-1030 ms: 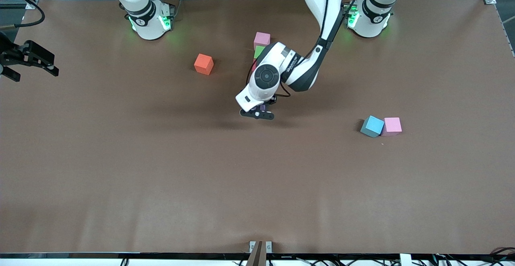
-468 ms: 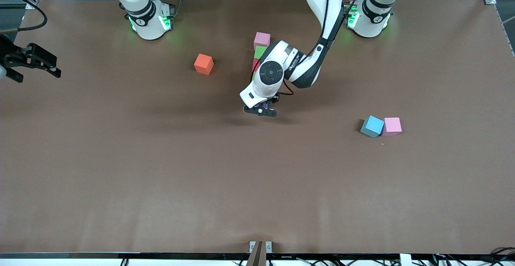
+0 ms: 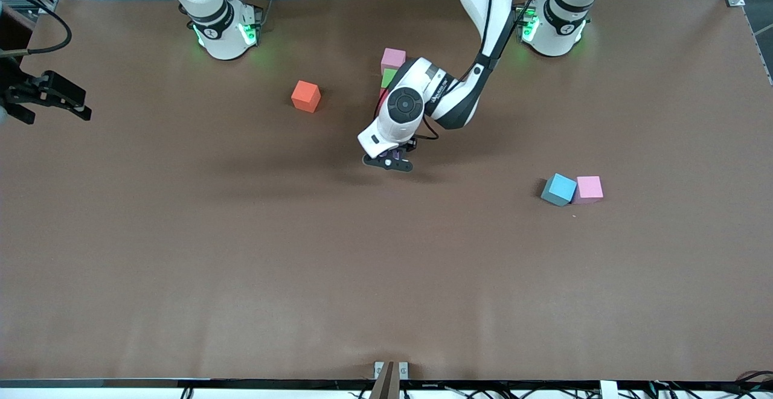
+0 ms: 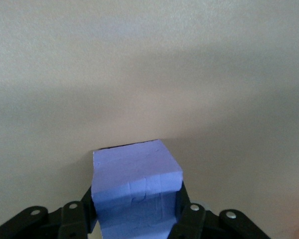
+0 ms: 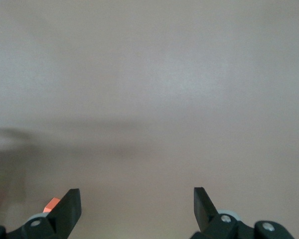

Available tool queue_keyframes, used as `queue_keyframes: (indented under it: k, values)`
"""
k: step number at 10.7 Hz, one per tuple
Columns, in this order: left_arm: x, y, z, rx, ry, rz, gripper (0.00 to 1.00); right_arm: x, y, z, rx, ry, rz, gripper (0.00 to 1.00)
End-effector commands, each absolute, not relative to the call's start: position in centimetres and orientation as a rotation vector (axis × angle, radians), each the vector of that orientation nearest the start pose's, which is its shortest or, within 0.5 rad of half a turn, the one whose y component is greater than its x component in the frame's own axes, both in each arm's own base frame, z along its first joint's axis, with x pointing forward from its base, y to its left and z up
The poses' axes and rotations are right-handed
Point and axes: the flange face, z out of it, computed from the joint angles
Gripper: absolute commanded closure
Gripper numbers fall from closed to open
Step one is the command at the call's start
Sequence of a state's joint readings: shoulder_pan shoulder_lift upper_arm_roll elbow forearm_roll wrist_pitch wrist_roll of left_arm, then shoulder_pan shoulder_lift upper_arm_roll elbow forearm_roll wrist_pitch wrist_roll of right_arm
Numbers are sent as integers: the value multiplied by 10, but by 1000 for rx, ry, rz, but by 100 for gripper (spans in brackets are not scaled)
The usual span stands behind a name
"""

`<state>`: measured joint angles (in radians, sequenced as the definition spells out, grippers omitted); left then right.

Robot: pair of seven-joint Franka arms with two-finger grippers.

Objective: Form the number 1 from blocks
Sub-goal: 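Lower the purple cube below the green cube and open the left gripper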

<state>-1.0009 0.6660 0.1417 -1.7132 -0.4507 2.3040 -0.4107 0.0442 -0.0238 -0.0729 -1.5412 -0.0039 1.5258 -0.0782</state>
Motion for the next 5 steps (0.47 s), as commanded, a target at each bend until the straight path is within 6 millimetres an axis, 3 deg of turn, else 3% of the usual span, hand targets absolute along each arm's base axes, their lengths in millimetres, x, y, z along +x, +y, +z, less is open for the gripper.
queue_keyframes:
  k: [1,3,4,5]
  values:
    - [410,-508,201,-3277,294,280,100,543,-37,650,-3157,3,-44,0]
    - [405,-511,201,-3280,306,283,100,542,-50,650,-3158,42,-49,0]
    - [405,-511,201,-3281,307,281,82,541,-56,650,-3158,57,-39,0]
    - [405,-511,200,-3277,312,282,1,538,-56,652,-3157,57,-34,0]
